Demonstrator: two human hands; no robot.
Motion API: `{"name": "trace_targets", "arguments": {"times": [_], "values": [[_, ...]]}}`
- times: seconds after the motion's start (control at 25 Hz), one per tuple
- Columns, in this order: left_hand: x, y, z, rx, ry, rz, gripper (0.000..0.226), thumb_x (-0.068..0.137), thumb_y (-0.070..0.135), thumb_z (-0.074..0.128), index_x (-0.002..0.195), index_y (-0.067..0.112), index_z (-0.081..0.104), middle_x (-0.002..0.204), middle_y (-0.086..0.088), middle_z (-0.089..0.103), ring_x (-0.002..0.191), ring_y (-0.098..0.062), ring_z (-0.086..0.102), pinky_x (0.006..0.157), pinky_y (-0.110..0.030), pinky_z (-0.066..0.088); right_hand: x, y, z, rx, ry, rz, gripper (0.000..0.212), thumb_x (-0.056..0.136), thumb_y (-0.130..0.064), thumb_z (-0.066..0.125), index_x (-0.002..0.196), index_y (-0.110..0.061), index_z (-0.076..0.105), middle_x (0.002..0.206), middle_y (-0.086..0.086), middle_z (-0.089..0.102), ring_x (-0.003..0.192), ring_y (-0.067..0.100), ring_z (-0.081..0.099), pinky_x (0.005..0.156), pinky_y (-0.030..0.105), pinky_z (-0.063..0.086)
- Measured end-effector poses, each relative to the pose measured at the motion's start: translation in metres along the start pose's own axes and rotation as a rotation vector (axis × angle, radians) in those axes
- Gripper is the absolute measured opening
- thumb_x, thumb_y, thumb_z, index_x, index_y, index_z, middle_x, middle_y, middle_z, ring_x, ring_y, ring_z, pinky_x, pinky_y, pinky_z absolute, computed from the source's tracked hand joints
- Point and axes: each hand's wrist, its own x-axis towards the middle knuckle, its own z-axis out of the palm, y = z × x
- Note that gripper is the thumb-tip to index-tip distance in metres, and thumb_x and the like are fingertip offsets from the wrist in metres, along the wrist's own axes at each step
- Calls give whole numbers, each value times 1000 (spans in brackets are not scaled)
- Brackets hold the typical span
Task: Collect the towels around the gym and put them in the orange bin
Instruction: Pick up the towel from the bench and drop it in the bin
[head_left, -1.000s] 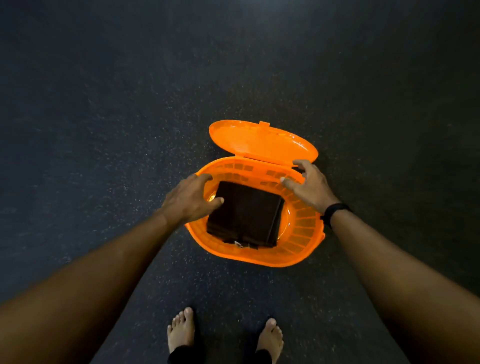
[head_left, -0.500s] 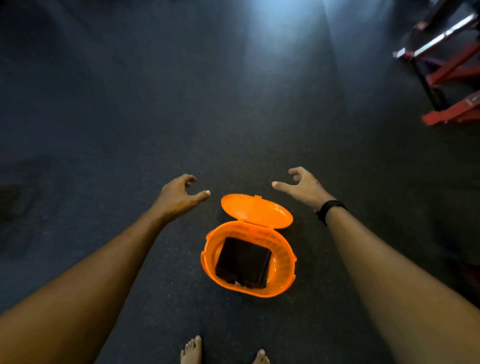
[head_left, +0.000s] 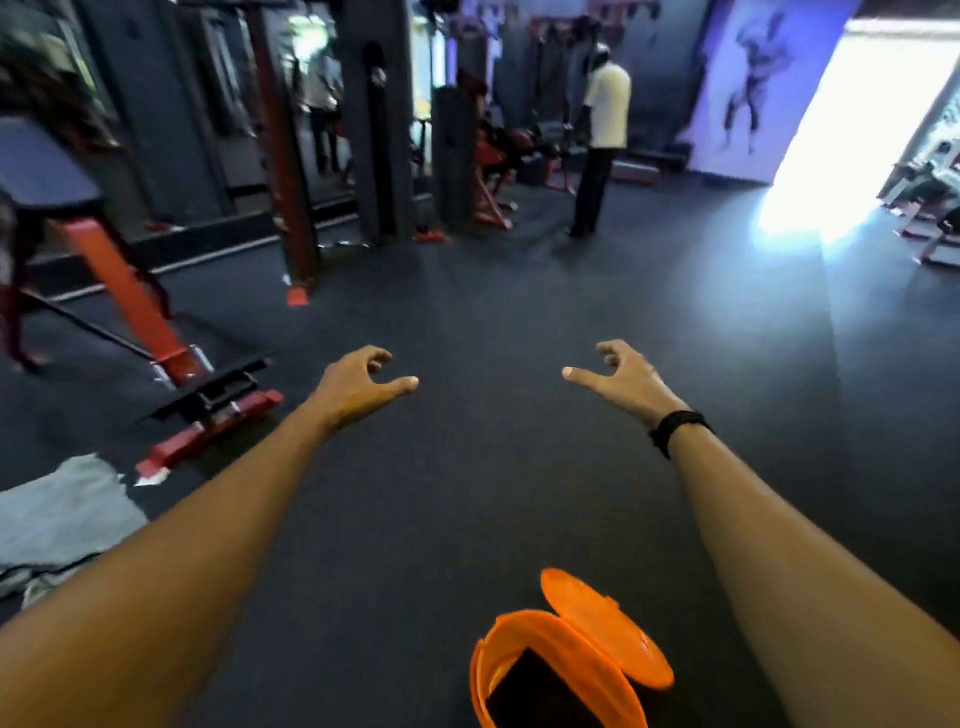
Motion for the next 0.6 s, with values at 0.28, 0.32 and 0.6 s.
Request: {"name": "trace_targets", "arguments": {"times": [0.28,0.32,0.6], "values": [[-121,-44,-143,57,333,-149,63,77,46,74,127,14,55,125,-7,60,110,-22,58,94,-35,47,-36,-145,81,-9,-281,-343,77,80,-49,69,141,-15,37,148,12,36,135,27,38,101,35,37],[-146,-53,-166,79,389,-182,62,76,46,74,126,15,56,124,-7,61,111,-23,58,95,-35,46,-46,-167,98,-7,-328,-388,76,80,-49,69,141,-15,37,148,12,36,135,27,39,102,35,37],[-339,-105,-303,204,691,-434,65,76,48,74,129,15,55,127,-8,60,115,-23,57,98,-32,43,-162,-314,225,-30,-607,-736,76,79,-47,71,139,-13,40,144,10,41,130,25,43,99,32,37]]}}
